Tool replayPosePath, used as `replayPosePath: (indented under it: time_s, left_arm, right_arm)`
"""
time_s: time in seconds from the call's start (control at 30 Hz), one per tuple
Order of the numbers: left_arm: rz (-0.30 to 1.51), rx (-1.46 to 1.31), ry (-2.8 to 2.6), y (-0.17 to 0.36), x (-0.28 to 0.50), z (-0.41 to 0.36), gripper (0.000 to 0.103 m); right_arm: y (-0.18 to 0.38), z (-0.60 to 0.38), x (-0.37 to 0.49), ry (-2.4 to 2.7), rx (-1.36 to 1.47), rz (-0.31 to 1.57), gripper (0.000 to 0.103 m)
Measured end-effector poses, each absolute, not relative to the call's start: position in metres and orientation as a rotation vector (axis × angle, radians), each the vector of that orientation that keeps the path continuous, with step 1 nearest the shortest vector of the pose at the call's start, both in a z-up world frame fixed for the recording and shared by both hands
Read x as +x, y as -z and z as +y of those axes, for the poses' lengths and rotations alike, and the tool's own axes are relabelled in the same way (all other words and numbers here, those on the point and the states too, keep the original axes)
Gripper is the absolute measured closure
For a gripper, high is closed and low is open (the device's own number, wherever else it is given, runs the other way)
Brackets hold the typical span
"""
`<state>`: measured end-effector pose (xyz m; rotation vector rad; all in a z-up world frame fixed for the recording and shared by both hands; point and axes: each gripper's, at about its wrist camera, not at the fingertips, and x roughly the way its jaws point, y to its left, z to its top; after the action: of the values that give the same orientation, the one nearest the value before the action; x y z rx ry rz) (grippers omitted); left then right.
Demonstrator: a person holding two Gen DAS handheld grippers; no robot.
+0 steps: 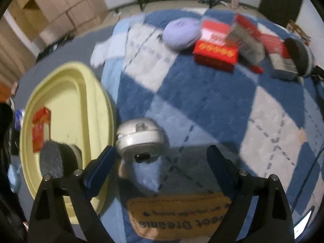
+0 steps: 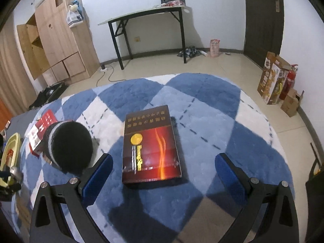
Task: Organize rigid objects
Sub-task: 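Grasp the white tin with the left tool while the right tool grasps the Huang Shan box, then place the tin and Huang Shan box into the yellow tray, opening both tools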
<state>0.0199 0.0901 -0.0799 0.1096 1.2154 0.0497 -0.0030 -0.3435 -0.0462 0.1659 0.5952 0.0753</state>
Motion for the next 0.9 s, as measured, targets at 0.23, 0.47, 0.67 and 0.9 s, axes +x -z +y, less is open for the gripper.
replayPosePath:
  time_s: [0.23, 0.47, 0.67, 0.9]
  left_arm:
    - [1.164, 0.193, -0.023, 0.087, 0.024, 0.089, 0.026]
    - [1.149, 0.124, -0.021, 0.086, 0.031, 0.105, 0.053]
    - [1.111, 0.181, 0.0, 0.089, 0.037, 0.099, 0.051]
    - [1.114, 0.148, 0.018, 0.084, 0.039, 0.105, 0.055]
  right_arm:
    - [0.07, -0.341, 0.027, -0.068, 0.111, 0.577, 0.015]
    - [0.079, -0.336, 0.038, -0.037, 0.087, 0.555, 0.043]
    - [0.083, -0.337, 0.035, -0.027, 0.088, 0.535, 0.046]
    - [0.082, -0.339, 0.03, -0.035, 0.095, 0.531, 0.047]
